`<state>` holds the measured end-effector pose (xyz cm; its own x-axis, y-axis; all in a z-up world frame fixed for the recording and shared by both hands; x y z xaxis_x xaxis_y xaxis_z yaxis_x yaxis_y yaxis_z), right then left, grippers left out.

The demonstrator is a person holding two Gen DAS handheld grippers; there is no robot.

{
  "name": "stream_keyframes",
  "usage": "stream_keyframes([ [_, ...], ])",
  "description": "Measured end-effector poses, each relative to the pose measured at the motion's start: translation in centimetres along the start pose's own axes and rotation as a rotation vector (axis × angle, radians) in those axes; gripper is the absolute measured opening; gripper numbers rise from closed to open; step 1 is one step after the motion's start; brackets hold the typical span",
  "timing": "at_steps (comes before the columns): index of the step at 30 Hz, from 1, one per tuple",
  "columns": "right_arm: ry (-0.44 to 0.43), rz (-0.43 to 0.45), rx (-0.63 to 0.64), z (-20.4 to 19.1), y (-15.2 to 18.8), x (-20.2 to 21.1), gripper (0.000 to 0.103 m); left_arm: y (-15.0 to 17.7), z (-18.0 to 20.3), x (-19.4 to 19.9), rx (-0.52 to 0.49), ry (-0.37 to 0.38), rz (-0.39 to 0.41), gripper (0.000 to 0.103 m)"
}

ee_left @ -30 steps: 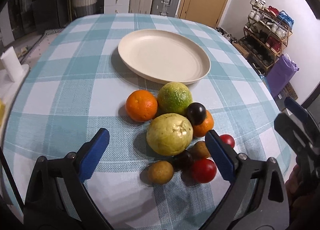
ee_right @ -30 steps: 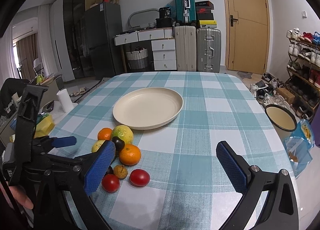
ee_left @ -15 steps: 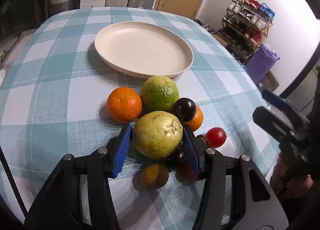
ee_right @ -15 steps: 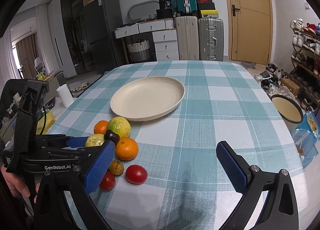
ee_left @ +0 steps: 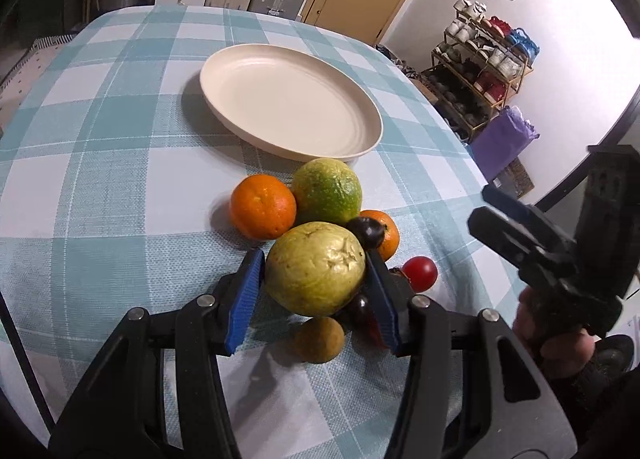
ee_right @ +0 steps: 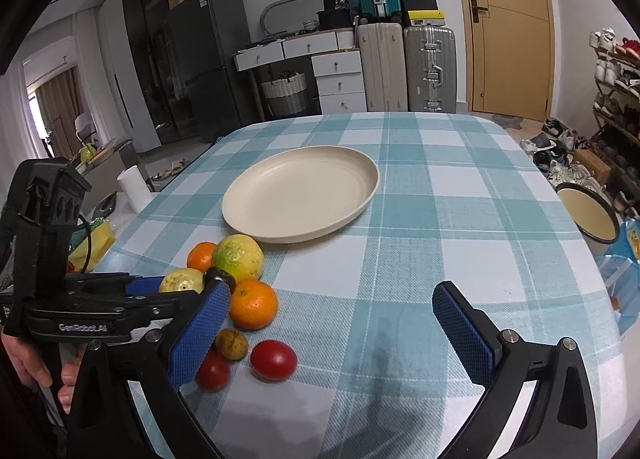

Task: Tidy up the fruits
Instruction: 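Close the left tool on the large yellow-green fruit, then lift the yellow-green fruit with the left tool while the right tool grasps the green citrus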

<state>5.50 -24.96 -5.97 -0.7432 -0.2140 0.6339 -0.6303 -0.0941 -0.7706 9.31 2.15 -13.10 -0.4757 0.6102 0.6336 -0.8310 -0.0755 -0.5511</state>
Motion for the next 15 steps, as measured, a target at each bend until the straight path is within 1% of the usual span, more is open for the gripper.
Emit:
stream_keyframes([
  [4, -0.048, -0.027, -0.030, -0.4, -0.3, -0.9, 0.103, -0.1, -0.3, 1.1, -0.011, -0.009, 0.009, 0.048],
  [9, -0.085, -0.054, -0.034, -1.3, -1.0, -2.2, 0.103, -0.4, -0.9, 2.2, -0.005, 0.017, 0.015, 0.048],
  [15, -0.174, -0.106, -0.047, -3.1, -1.6, -3.7, 0.103, -0.7, -2.3, 3.1, 0.016, 0.026, 0.027, 0.048],
])
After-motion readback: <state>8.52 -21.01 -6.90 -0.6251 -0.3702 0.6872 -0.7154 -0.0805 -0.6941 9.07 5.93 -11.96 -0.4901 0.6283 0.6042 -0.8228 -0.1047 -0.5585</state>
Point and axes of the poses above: each gripper's, at about its wrist camera, not at the fingertips, and x roughly against the way its jaws point, z to its right, y to its underside, the point moved 4 cm from there along -x, roughly the way its jaws point, and after that the axes turned 11 degrees about y, right-handed, at the moved point
